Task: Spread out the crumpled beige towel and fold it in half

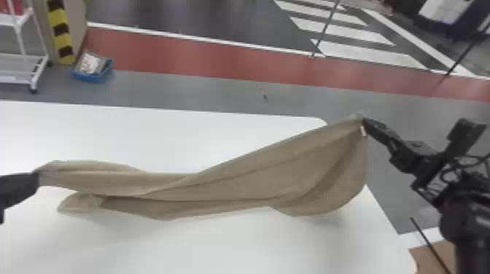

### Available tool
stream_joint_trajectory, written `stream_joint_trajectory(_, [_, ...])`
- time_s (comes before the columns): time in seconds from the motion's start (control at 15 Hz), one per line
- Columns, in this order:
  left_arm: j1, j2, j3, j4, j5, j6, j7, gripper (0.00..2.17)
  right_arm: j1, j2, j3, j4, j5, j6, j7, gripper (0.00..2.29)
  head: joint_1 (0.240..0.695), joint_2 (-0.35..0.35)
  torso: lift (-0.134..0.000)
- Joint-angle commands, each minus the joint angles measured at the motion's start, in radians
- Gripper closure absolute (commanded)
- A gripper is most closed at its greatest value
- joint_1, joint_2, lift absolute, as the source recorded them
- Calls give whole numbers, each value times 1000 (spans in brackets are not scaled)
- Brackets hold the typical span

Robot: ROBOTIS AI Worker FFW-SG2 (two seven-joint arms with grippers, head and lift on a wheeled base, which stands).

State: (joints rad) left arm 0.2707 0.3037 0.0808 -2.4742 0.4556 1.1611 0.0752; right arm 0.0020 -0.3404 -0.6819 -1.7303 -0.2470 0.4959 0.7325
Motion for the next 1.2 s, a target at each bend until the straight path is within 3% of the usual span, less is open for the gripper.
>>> stream_joint_trajectory(0.0, [-51, -3, 59, -78, 92, 99, 0, 2132, 7, 4, -53, -41, -124, -15, 24, 1541, 695, -348, -124])
stream_joint_trajectory(0.13, [-71, -14, 106, -124, 176, 154, 8, 2132, 12, 7, -85, -45, -206, -18, 48, 1541, 691, -350, -124])
stream_joint_trajectory(0.27, [-81, -14, 189, -132, 302, 182, 18, 2132, 13, 11, -126, -38, -261, -33, 51, 1575, 654, -350, -124])
stream_joint_trajectory(0.47, [-102, -12, 244, -132, 331, 228, 28, 2132, -8, -11, -154, 12, -316, -33, 53, 1575, 636, -350, -124])
stream_joint_trajectory(0.53, [-123, -9, 255, -104, 331, 234, 43, 2128, -17, -28, -145, 47, -310, -36, 50, 1575, 633, -350, -124])
stream_joint_trajectory(0.73, [-314, 41, 209, 81, 324, 326, 61, 2132, -131, -60, -47, 212, -241, -49, 47, 1575, 627, -350, -124])
stream_joint_trajectory(0.93, [-538, 41, 90, 311, 290, 354, 35, 2132, -301, -69, 73, 428, -123, -184, 51, 1575, 618, -321, -124])
stream_joint_trajectory(1.13, [-748, 28, -18, 604, 247, 256, -17, 2132, -481, -91, 197, 695, -78, -417, 53, 1575, 569, -287, -124])
